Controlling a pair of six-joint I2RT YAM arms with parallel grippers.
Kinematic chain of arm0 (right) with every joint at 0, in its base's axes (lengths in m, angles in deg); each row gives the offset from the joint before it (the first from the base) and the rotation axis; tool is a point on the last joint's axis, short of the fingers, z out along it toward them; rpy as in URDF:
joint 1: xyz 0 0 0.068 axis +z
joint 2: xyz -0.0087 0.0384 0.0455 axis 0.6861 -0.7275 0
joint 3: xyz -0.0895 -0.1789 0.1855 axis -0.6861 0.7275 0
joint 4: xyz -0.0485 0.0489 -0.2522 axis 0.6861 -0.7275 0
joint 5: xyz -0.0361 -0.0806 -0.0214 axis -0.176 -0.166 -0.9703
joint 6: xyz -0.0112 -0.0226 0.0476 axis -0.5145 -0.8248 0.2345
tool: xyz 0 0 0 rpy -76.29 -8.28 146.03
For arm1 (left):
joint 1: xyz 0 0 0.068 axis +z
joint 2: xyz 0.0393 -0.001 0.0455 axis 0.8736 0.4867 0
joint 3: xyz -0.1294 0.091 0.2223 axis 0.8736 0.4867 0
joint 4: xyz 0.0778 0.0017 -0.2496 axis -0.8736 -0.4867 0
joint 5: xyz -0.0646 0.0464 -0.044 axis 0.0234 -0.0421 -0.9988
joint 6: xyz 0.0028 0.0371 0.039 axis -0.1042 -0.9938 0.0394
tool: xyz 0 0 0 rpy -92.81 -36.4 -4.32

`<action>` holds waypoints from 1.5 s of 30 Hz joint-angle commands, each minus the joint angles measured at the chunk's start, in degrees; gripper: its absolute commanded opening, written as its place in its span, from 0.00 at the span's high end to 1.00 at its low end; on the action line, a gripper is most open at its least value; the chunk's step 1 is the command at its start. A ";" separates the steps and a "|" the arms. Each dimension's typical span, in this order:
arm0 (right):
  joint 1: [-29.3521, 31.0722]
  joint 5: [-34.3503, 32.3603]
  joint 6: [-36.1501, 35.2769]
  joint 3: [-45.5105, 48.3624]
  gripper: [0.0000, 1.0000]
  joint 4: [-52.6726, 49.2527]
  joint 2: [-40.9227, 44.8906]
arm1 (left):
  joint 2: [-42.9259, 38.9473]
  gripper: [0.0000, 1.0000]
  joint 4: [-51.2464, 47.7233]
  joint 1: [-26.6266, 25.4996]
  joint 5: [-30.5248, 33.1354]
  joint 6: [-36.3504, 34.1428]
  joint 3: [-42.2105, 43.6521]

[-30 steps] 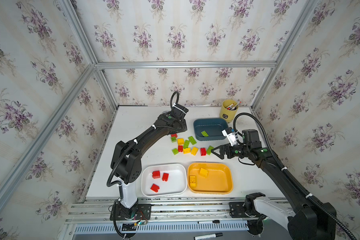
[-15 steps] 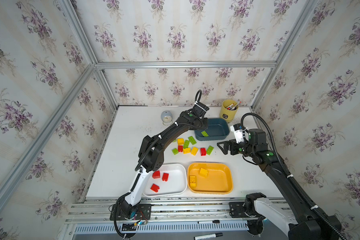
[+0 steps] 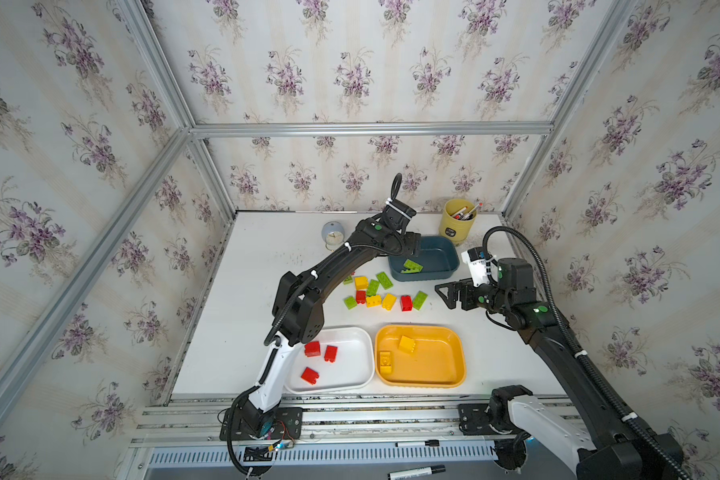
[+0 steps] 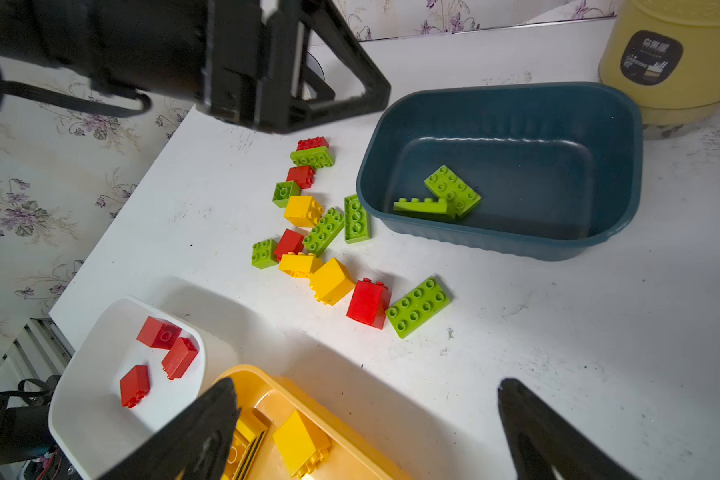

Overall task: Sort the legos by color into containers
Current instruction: 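Carry the green brick with the left gripper into the teal tub and release, then move the left gripper to a small green 2x2 brick and grasp it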

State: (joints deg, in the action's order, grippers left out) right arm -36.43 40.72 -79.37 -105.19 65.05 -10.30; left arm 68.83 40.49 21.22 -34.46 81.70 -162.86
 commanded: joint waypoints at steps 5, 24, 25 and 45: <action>0.00 4.08 0.44 -0.30 0.00 0.36 -0.83 | -12.76 0.17 -3.11 2.17 2.16 -0.70 14.02; -0.04 6.96 1.14 0.49 0.00 0.54 -2.41 | -14.56 0.31 -1.20 8.72 9.40 9.57 33.31; -0.02 6.98 1.14 0.57 0.00 0.54 -2.53 | -13.55 0.31 -1.01 8.81 9.31 10.03 33.07; -0.04 7.34 1.15 0.32 0.00 0.89 -3.95 | -3.63 0.51 0.73 11.53 8.95 11.25 29.56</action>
State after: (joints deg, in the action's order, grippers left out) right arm -36.43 47.01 -78.78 -104.43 64.90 -14.13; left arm 64.59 40.53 32.63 -25.21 92.12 -132.57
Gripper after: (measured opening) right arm 0.998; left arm 0.485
